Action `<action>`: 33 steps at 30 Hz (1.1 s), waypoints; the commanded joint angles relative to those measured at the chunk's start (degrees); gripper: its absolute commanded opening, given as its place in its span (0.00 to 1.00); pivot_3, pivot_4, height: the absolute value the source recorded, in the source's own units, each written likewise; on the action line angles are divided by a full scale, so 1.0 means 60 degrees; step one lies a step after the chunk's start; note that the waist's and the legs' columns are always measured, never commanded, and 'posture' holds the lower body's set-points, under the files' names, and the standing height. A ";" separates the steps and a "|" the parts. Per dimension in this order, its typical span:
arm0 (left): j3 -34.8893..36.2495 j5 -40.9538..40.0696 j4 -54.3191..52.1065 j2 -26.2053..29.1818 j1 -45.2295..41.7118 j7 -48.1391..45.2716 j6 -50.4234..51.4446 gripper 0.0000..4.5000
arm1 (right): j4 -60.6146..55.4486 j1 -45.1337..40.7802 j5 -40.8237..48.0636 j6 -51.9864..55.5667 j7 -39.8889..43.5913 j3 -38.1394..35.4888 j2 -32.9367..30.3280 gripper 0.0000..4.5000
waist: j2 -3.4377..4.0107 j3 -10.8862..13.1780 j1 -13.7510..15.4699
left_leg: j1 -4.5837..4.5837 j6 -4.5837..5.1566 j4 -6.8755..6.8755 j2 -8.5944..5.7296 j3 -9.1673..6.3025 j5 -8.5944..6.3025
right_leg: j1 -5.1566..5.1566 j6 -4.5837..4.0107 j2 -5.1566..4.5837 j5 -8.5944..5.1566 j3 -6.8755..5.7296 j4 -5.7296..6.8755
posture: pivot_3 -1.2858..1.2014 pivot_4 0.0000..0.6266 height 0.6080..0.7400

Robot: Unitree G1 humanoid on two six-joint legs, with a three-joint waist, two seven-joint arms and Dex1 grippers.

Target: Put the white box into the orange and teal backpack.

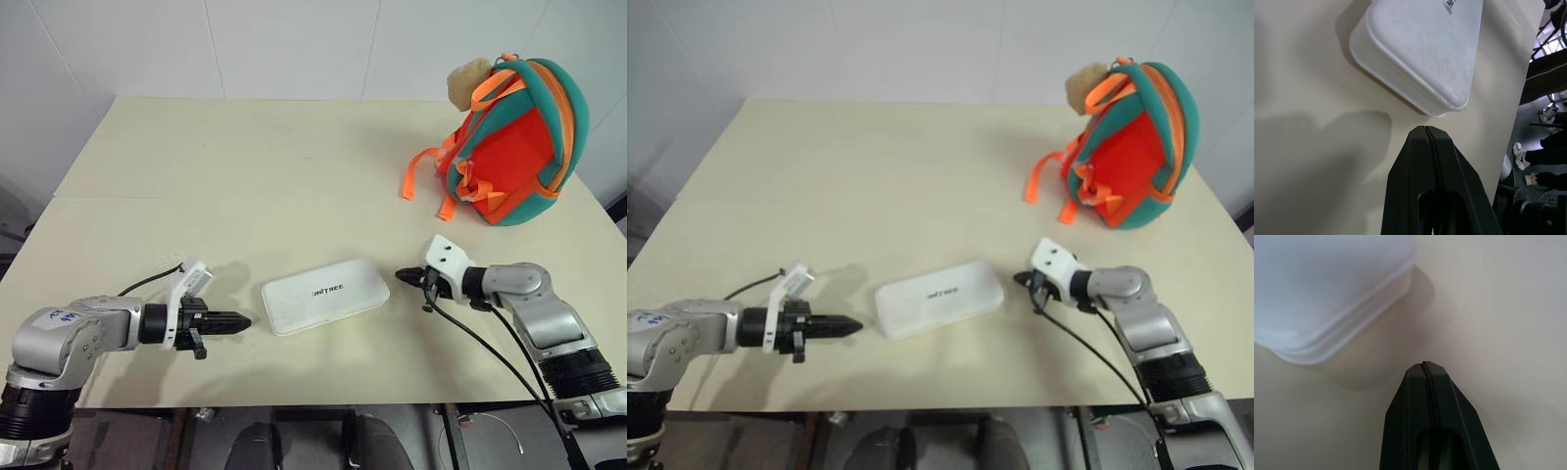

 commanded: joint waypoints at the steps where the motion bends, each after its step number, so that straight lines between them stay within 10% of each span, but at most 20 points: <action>1: -0.0264 0.0117 0.0164 -0.0202 -0.0186 0.0163 -0.0403 0.00 | -0.0826 0.0074 0.0148 0.0293 0.0063 -0.0072 0.0029 0.03 | 0.0000 0.0000 0.0000 | 0.0000 0.0000 -0.0005 -0.0001 0.0000 0.0000 | 0.0000 0.0000 0.0000 0.0000 0.0000 0.0000 | 0.52 0.24 1.00; 33: -0.1039 0.0968 0.1654 -0.0878 -0.1826 0.0063 -0.1711 0.00 | -0.2557 0.0236 0.0186 0.1412 0.0423 0.0716 0.0912 0.03 | -0.0001 0.0000 0.0000 | 0.0005 -0.0003 -0.0034 -0.0031 -0.0001 0.0006 | -0.0001 -0.0001 0.0005 0.0000 -0.0006 0.0001 | 0.52 0.24 1.00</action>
